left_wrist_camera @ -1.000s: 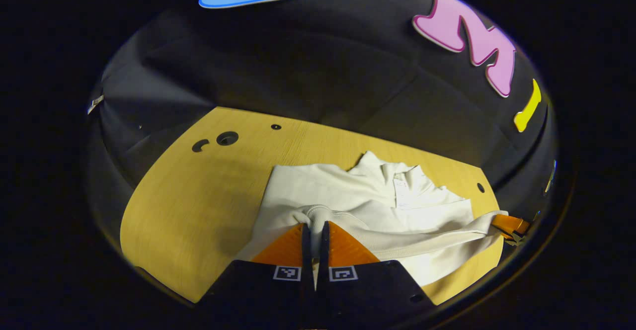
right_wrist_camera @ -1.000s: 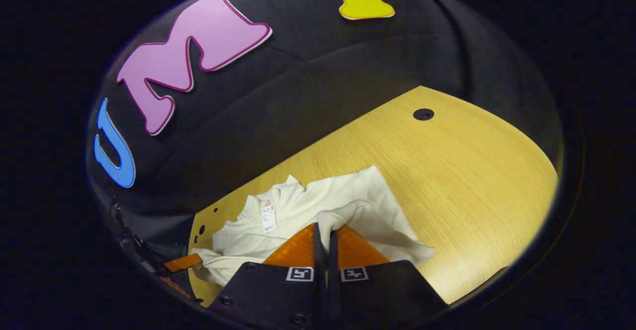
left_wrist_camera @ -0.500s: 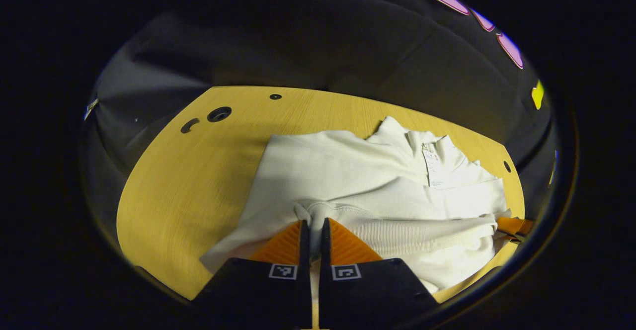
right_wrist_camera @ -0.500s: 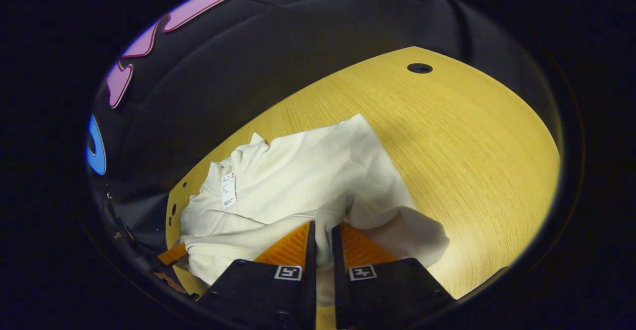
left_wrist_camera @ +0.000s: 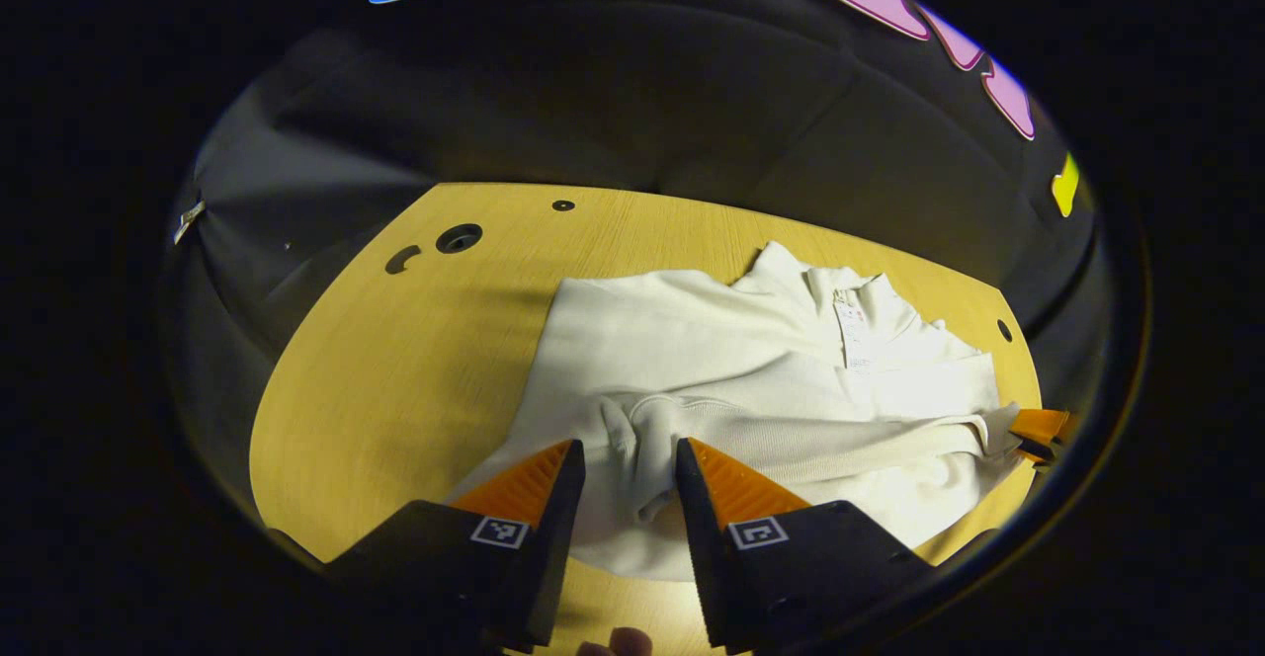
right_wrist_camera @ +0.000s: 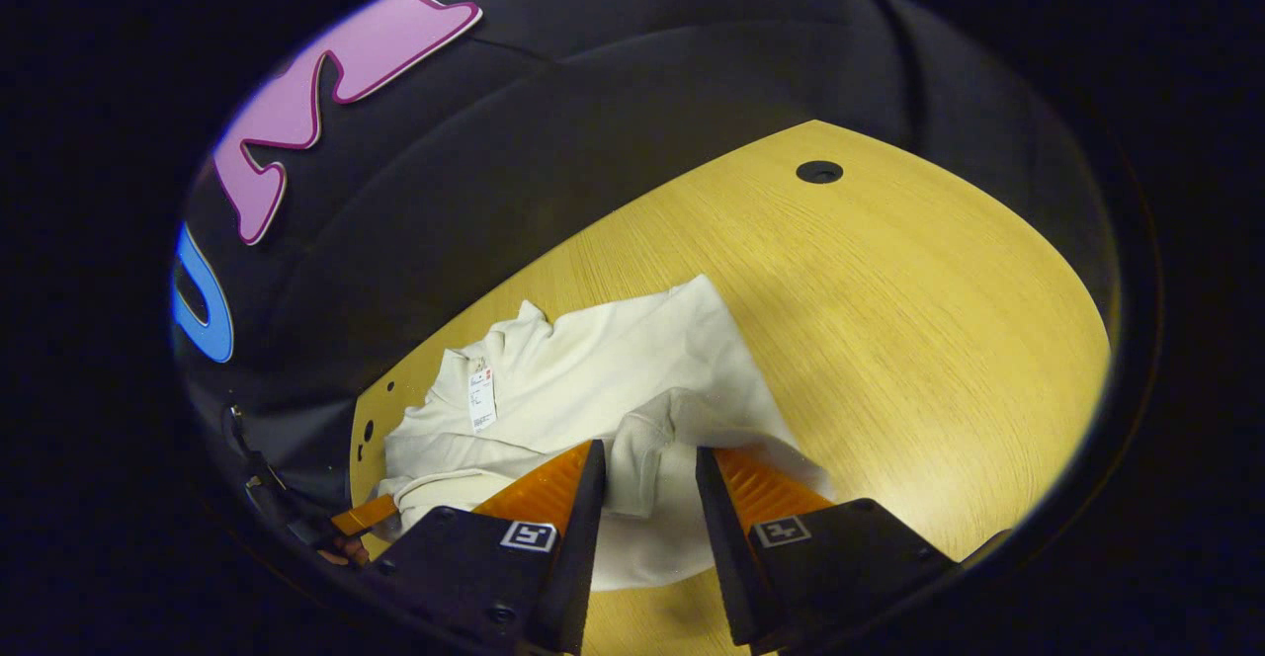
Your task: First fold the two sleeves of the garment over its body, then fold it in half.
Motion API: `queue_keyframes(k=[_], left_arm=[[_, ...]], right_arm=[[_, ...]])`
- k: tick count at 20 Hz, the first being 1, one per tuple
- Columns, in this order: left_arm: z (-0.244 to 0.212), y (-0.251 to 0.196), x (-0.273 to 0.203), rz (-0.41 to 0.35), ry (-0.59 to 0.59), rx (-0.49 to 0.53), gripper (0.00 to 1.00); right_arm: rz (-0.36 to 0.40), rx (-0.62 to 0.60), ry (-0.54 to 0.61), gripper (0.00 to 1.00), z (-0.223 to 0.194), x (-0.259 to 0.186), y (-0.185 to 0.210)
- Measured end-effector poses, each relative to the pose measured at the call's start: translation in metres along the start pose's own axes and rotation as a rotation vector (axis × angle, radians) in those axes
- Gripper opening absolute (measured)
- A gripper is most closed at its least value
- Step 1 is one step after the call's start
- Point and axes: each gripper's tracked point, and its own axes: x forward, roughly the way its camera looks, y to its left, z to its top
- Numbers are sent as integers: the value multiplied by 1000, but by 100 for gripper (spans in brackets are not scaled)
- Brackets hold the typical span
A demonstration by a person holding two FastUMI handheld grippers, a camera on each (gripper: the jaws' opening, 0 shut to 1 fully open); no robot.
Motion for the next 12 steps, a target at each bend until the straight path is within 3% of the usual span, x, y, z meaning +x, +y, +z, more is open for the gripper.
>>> queue_keyframes(k=[2, 3, 4, 5, 6, 11, 12], left_arm=[[3, 2, -9, 7, -14, -2, 60], [6, 3, -14, 5, -28, 0, 61], [9, 2, -20, -2, -43, 5, 61], [12, 1, -26, -8, -60, 12, 64], [16, 1, -32, -14, -79, 21, 65], [24, 7, -67, -12, -143, 61, 66], [25, 8, -71, -15, -156, 62, 66]], right_arm=[[0, -5, -14, 59, 5, -10, -2], [-5, -12, -23, 45, 7, -16, -3], [-10, -19, -33, 62, 9, -21, -5], [-6, -20, -37, 45, 10, -26, -4], [-1, -18, -38, 62, 10, -31, -3], [29, -32, -73, 62, 16, -60, 3], [37, -35, -82, 46, 17, -67, 4]])
